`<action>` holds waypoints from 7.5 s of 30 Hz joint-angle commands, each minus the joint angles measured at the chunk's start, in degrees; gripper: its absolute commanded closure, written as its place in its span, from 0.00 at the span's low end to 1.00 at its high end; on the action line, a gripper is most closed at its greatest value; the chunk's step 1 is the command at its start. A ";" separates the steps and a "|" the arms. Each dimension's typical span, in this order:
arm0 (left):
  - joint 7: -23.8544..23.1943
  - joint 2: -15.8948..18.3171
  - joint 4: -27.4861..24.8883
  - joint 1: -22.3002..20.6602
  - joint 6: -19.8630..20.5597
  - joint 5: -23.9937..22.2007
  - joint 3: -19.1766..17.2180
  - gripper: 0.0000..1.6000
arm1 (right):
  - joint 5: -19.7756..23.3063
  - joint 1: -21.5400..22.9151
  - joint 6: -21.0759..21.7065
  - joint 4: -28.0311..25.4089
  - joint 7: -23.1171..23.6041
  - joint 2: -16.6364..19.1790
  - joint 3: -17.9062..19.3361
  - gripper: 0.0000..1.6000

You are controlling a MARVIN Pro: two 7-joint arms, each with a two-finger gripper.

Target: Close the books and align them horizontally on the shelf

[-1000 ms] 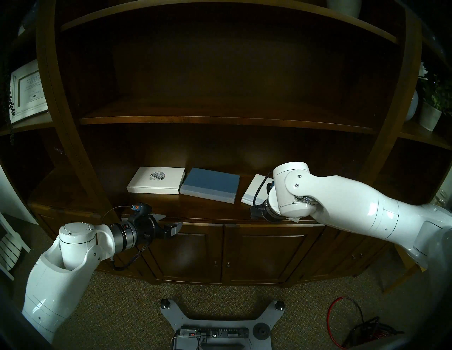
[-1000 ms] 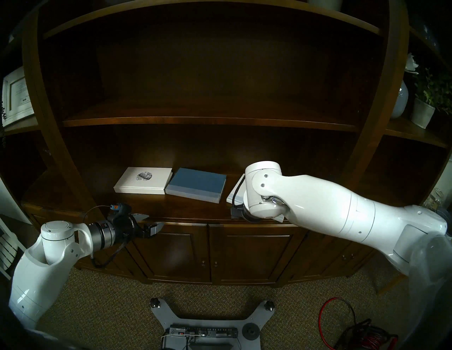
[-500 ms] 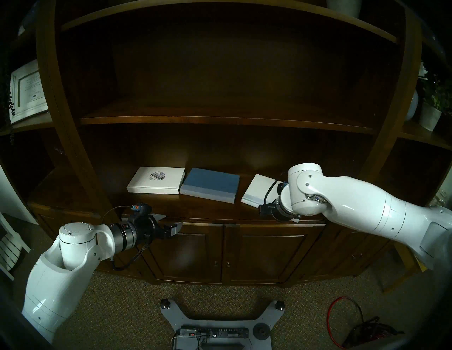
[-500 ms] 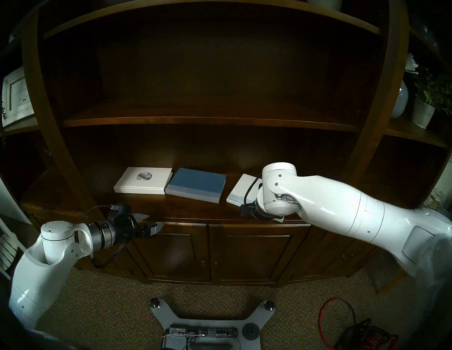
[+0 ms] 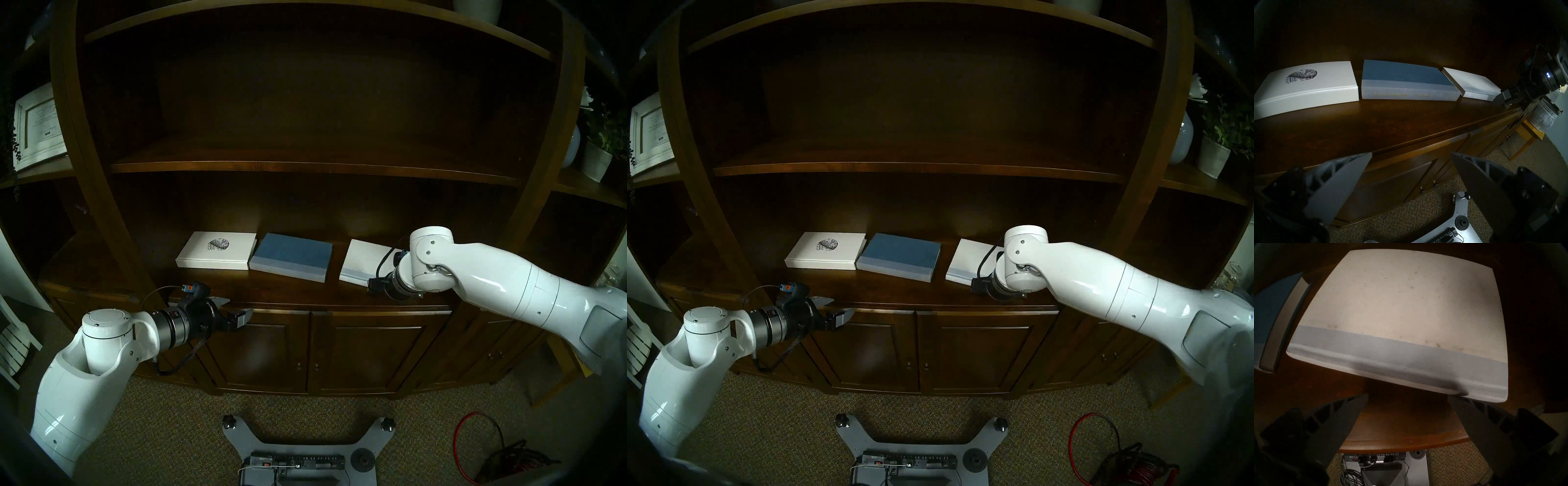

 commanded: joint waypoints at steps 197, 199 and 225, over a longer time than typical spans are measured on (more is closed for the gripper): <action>-0.08 0.14 -0.77 -0.95 -0.32 -0.07 -0.43 0.00 | -20.45 6.53 7.99 -10.86 7.68 -5.56 -6.39 0.00; -0.08 0.14 -0.69 -0.91 -0.27 -0.07 -0.40 0.00 | -19.49 5.49 7.81 -13.38 7.44 -2.77 -6.79 0.00; -0.14 0.19 -0.10 -0.82 -0.15 -0.08 -0.23 0.00 | -19.20 -0.25 2.06 -29.05 6.64 14.85 -9.19 0.00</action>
